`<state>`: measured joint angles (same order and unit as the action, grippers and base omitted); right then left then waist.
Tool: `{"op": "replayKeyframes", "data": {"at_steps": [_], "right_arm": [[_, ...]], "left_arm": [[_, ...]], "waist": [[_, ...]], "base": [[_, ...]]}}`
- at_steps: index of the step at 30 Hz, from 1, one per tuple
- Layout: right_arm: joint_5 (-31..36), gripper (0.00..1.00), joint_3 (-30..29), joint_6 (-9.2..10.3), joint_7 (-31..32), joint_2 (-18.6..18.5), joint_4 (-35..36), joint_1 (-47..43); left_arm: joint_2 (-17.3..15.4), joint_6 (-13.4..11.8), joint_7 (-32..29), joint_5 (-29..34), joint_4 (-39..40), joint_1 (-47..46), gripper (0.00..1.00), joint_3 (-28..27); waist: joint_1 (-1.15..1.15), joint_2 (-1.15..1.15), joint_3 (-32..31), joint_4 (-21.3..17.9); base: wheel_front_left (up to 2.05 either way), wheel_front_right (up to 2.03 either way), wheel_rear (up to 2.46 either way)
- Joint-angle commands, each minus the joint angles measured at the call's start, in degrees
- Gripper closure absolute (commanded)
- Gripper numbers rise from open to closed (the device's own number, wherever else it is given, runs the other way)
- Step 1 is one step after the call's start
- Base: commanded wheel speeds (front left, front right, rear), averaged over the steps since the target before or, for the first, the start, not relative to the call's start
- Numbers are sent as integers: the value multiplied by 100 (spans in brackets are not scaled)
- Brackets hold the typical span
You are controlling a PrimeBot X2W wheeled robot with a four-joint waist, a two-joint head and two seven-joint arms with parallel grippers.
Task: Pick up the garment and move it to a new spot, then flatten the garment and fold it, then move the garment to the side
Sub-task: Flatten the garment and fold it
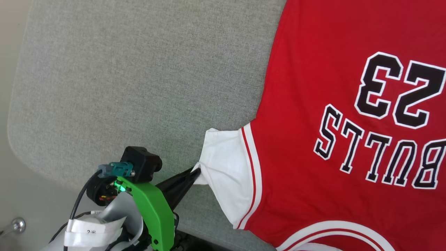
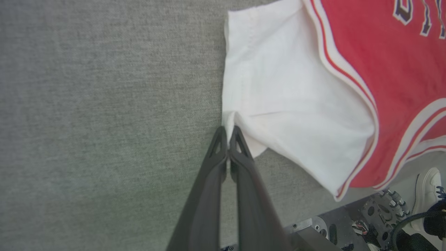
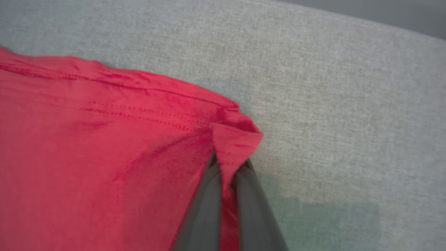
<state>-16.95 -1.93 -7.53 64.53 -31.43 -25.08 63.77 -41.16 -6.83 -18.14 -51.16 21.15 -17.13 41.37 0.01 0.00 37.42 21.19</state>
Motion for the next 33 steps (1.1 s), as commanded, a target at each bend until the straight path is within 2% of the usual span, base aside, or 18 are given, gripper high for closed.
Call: {"op": "replayKeyframes", "data": {"at_steps": [1,11,20,33], "right_arm": [[-73,100,68,4,-22,60,-190,-408],[-591,100,275,4,-422,150,-201,-1346],[-1095,100,490,4,-827,80,-27,-2503],[-1756,100,593,4,-1420,-188,888,-4661]], "left_arm": [[2,9,13,-1,-12,-90,100,-6],[-154,-148,-109,-161,-103,75,100,-71],[-59,-157,-87,-398,-421,396,100,39],[-45,-308,159,-559,-715,877,100,32]], "waist": [[-1,0,-252,-154],[-1,0,-1121,-732],[-1,0,-1966,-1184],[-1,0,-2910,-1690]], "base": [[0,0,0],[0,0,0],[0,0,0],[0,0,0]]}}
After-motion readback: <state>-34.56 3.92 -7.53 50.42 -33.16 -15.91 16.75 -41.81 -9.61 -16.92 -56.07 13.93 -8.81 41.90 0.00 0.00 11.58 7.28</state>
